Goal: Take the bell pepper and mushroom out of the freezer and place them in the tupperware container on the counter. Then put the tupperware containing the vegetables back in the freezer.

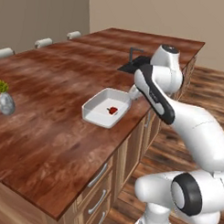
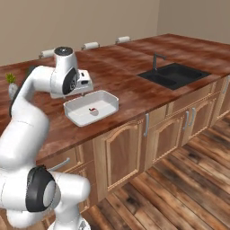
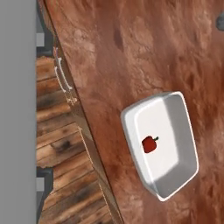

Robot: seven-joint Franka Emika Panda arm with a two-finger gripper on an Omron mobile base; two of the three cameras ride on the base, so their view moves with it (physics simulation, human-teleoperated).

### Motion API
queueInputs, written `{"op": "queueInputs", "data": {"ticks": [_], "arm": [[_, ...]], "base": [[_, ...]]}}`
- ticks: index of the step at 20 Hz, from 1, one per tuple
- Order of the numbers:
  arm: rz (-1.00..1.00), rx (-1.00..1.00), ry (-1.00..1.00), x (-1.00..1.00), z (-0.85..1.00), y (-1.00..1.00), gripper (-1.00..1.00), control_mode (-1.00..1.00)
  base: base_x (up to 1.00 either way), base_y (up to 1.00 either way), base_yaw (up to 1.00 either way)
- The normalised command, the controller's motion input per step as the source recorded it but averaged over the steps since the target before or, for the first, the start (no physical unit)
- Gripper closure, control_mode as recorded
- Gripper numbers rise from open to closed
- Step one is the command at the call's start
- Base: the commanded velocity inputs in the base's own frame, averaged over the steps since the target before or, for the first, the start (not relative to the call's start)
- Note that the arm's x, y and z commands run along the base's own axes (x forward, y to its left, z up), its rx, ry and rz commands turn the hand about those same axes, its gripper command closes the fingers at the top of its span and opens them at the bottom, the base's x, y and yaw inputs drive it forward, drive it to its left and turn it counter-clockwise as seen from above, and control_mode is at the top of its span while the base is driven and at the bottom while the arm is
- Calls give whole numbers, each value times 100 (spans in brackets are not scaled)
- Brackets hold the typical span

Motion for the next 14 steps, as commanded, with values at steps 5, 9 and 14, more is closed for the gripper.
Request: {"op": "queueInputs", "data": {"ticks": [5, 9, 14], "arm": [[-17, 0, 19, -100, 25, -3, -100, -100], [-11, 2, 1, -96, 17, 0, -100, -100], [-8, 9, -11, -93, 25, -2, -100, -100]], "base": [[0, 0, 0], [0, 0, 0], [0, 0, 0]]}}
